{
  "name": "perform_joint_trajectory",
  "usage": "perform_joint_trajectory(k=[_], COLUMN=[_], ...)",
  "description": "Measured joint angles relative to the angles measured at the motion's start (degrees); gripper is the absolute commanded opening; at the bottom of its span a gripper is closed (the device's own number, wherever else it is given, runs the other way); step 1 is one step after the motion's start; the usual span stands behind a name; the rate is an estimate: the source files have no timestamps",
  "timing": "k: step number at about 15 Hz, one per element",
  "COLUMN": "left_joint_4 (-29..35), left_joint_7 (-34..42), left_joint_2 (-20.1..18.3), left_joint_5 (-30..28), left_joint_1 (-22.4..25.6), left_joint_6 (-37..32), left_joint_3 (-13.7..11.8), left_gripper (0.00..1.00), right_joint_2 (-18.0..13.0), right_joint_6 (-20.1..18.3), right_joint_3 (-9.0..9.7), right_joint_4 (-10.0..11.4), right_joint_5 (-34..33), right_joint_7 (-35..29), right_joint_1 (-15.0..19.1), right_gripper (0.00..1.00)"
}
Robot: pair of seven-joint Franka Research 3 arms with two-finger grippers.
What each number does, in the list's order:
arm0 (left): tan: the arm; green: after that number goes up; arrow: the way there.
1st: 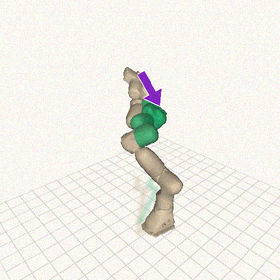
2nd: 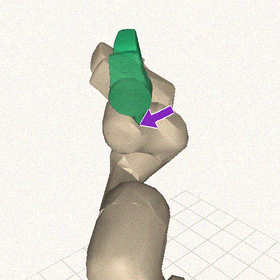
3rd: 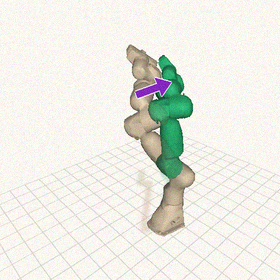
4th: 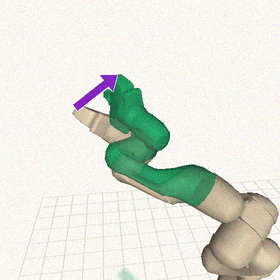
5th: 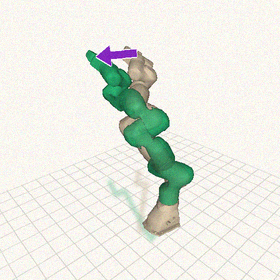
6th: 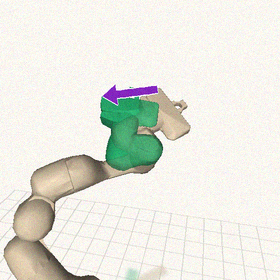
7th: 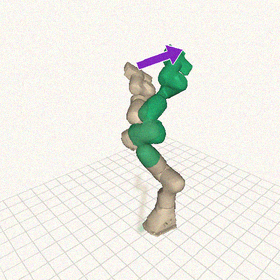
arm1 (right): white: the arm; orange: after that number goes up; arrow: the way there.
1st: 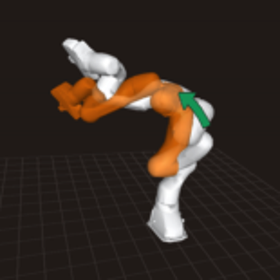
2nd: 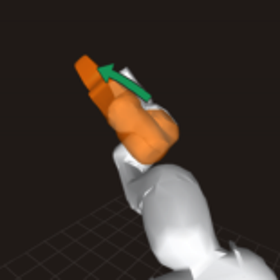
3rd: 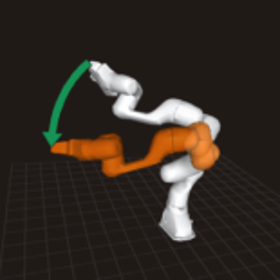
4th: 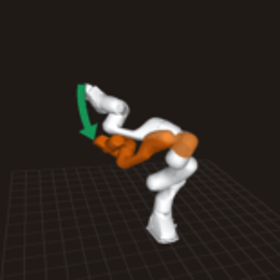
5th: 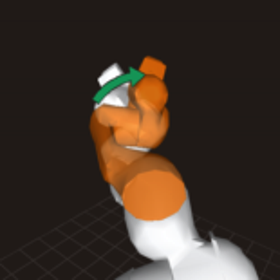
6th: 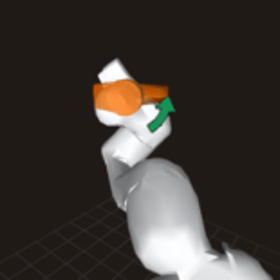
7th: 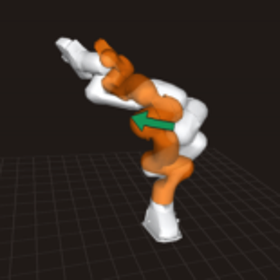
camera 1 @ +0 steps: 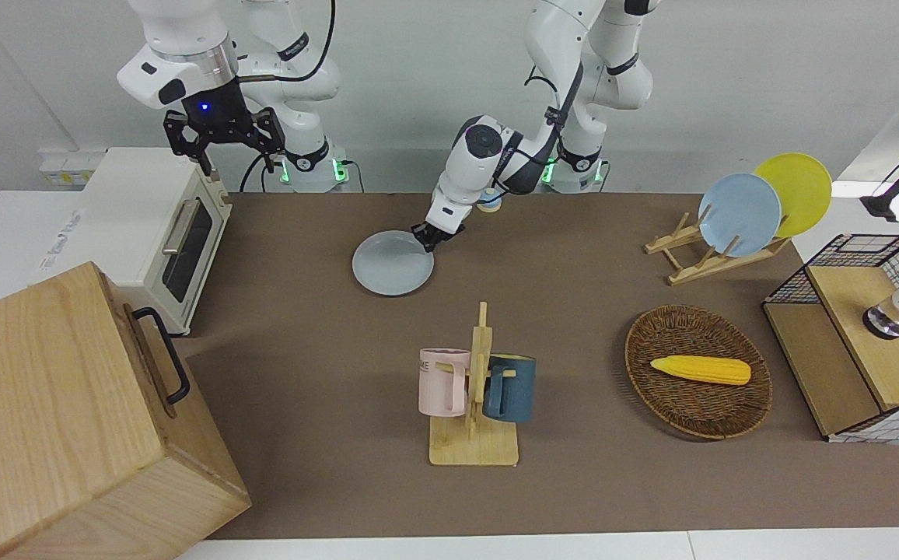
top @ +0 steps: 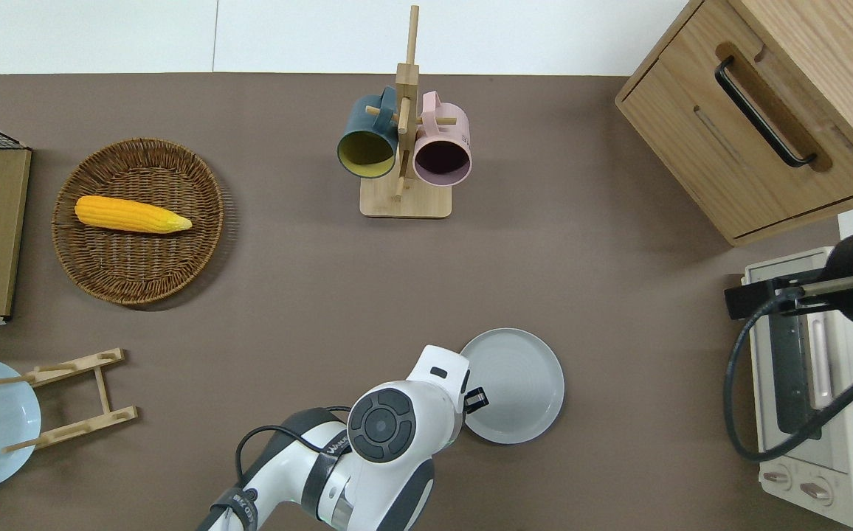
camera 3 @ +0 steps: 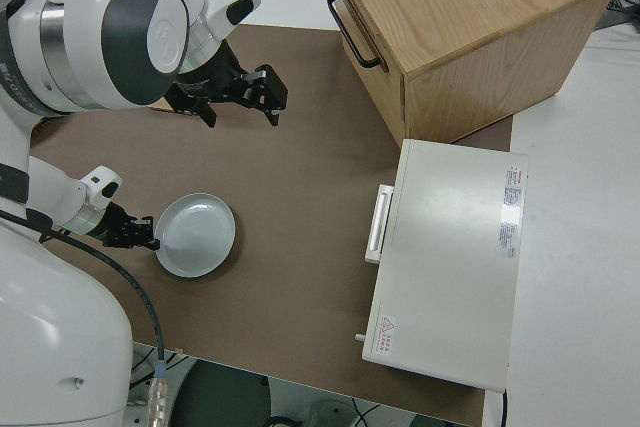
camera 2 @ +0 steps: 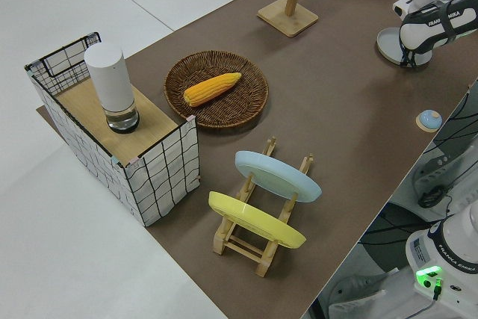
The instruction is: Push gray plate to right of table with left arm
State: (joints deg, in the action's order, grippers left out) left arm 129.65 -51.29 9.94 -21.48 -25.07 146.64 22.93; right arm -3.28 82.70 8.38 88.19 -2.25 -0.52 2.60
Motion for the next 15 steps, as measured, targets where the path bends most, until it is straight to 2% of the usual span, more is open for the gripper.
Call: perform_joint_trajectory(k=[1,2,3,8,10,15], left_joint_4=[-0.1,-0.1,-0.1,-1.0,-1.1,-1.9], left_joint_7=[-0.1,-0.1,-0.1,-1.4,-1.5,1.8], left_joint_2=[0.1,0.4,1.2,2.3,1.7,-4.7], left_joint_5=[0.0,0.0,0.0,-0.1,-0.1,-0.1], left_joint_1=[0.0,-0.1,-0.1,-0.1,0.0,3.8], left_joint_6=[0.0,0.0,0.2,0.5,-1.7,-12.7], left_joint_3=[0.0,0.0,0.0,0.6,0.6,0.2], left_gripper=[0.44,0.74,0.99,1.00,1.00,1.00], right_joint_2=[0.0,0.0,0.0,0.0,0.0,0.0], right_joint_6=[0.0,0.0,0.0,0.0,0.0,0.0], right_joint_3=[0.00,0.00,0.00,0.00,0.00,0.00], right_joint_4=[0.0,0.0,0.0,0.0,0.0,0.0], right_joint_5=[0.0,0.0,0.0,0.0,0.0,0.0], right_joint_7=[0.0,0.0,0.0,0.0,0.0,0.0], right_joint_1=[0.0,0.0,0.0,0.0,0.0,0.0], right_gripper=[0.996,0.996,0.996,0.996,0.996,0.996])
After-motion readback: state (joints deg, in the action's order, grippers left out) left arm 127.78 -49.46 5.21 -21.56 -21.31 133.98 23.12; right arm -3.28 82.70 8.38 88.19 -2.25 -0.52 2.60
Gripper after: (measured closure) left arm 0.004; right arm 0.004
